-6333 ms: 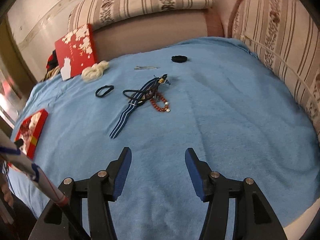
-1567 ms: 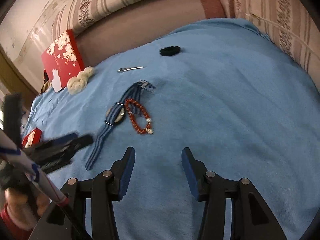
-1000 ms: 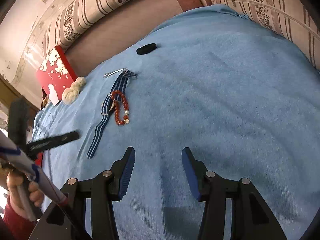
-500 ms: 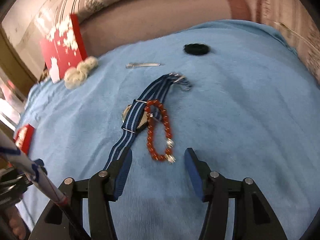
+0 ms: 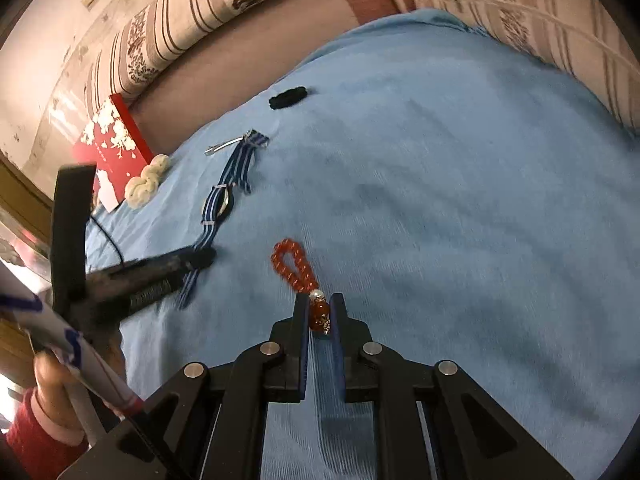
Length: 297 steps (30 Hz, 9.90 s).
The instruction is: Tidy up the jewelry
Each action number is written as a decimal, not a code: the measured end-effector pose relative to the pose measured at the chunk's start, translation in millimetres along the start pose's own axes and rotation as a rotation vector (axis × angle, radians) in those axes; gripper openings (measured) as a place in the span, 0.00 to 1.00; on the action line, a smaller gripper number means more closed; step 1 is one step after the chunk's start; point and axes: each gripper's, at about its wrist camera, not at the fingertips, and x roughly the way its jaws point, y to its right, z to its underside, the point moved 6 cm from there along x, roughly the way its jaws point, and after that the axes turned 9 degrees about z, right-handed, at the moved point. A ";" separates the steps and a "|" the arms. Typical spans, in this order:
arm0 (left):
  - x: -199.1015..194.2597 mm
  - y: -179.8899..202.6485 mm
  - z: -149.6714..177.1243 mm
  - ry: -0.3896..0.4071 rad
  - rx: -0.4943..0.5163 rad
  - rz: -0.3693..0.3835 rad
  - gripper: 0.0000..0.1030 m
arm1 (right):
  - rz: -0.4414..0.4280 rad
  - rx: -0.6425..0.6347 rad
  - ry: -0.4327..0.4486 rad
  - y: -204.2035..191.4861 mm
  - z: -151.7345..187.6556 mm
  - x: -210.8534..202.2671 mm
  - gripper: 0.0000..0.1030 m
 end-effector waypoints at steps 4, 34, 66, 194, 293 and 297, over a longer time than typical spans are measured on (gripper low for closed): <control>-40.4 -14.1 20.8 0.011 -0.068 0.057 0.17 | -0.027 0.011 0.000 -4.1 10.3 0.9 0.11; -52.2 -18.2 82.3 -0.035 0.403 -0.283 0.10 | -0.124 -0.013 0.012 -28.8 32.5 9.9 0.11; -164.4 -263.5 172.3 0.261 -0.551 -0.052 0.56 | 0.287 -0.542 -0.136 -278.0 82.4 56.2 0.59; -319.3 -272.4 213.3 0.441 -0.478 -0.422 0.39 | -0.147 -0.478 0.217 -253.7 22.1 -104.5 0.08; -339.3 -451.3 339.5 0.589 -1.105 -0.473 0.57 | -0.045 -0.606 -0.153 -532.4 140.8 92.0 0.08; -335.1 -450.0 329.9 0.582 -1.084 -0.449 0.57 | 0.013 -0.559 -0.125 -512.7 132.9 91.3 0.06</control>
